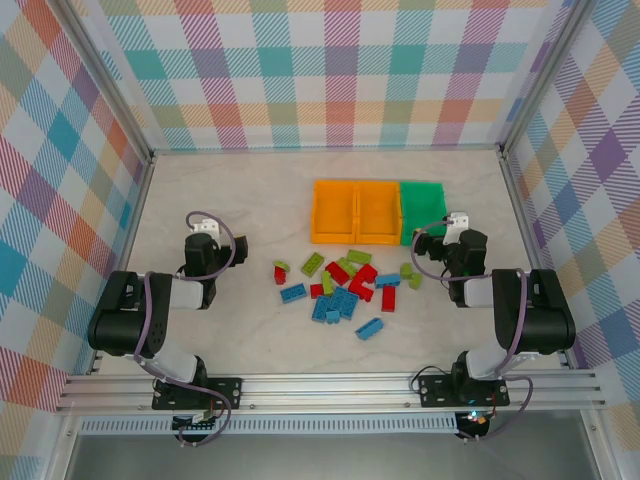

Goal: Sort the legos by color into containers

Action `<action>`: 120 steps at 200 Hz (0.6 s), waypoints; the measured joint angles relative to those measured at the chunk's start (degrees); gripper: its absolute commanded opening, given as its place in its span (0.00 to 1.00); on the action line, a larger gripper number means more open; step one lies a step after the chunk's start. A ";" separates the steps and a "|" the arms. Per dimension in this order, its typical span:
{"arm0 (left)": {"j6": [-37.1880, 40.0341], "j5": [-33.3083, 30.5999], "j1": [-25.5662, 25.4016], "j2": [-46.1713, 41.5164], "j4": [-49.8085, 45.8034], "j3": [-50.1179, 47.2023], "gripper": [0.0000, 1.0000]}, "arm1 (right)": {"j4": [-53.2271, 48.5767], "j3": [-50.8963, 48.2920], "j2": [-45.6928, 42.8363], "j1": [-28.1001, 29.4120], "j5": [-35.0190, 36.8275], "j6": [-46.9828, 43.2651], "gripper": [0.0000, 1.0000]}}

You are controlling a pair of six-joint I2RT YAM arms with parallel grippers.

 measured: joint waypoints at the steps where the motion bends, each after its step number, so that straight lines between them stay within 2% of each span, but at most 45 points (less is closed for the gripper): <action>1: 0.00 0.00 0.00 0.00 0.00 0.00 1.00 | 0.00 0.00 0.00 0.00 0.02 0.00 1.00; 120: 0.00 -0.02 0.00 0.00 0.00 0.00 1.00 | 0.79 -0.48 0.00 -0.76 2.27 2.21 1.00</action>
